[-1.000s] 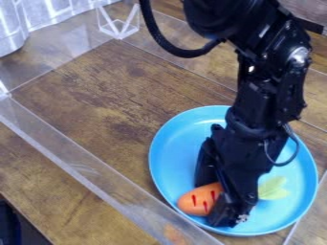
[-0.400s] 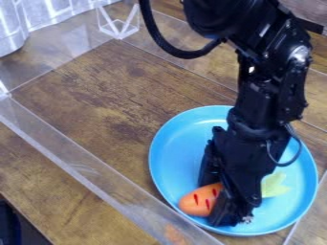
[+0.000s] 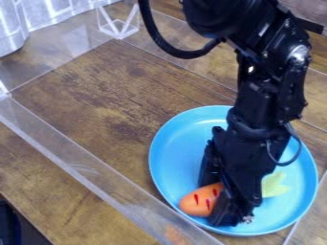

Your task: Remove the carrot from inside the blue tray and put it on the table

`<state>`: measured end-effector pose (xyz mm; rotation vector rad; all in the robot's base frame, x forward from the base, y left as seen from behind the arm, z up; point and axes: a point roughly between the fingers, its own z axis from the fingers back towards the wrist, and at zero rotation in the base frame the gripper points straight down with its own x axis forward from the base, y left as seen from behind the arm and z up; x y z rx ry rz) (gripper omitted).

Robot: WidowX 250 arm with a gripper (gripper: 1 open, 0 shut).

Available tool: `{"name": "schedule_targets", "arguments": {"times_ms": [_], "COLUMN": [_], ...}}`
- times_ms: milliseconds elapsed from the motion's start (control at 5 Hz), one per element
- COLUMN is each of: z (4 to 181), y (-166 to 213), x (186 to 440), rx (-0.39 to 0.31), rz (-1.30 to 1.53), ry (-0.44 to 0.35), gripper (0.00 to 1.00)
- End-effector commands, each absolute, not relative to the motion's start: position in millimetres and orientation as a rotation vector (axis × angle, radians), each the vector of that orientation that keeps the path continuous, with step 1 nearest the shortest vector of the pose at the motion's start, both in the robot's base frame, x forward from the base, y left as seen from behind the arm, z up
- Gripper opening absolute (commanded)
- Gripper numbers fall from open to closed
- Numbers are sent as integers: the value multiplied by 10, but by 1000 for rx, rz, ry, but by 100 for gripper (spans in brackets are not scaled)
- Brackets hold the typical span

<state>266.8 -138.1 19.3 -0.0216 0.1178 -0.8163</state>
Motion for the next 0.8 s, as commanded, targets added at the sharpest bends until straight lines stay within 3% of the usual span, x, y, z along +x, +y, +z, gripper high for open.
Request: {"name": "schedule_targets", "arguments": {"times_ms": [0,600], "z": [80,78], "y": [-1375,-1355], "x": [2665,2732], "rx": [-36,-31], "rz": [-838,-846], "ry": [139,142], "gripper": [0,0]}}
